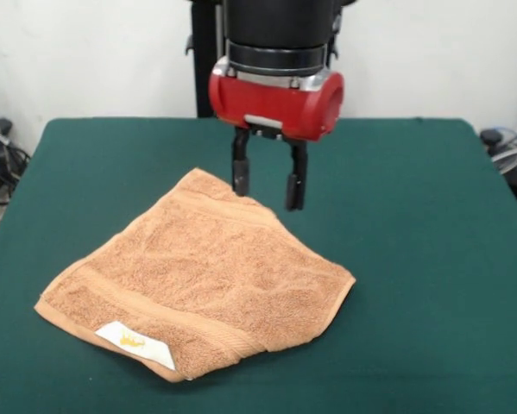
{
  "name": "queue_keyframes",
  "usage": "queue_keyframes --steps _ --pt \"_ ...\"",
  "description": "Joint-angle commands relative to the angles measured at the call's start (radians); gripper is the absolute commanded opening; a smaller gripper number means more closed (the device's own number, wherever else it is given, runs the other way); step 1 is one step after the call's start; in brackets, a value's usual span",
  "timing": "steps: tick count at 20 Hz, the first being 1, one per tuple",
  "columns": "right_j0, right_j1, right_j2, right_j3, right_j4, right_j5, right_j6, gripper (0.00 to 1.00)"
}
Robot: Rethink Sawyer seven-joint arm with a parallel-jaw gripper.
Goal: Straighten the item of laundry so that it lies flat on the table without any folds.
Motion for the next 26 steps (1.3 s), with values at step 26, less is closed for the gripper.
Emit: queue_keyframes --steps 26 --pt "-0.131 0.189 0.185 0.21 -0.002 -0.322 0.191 1.0"
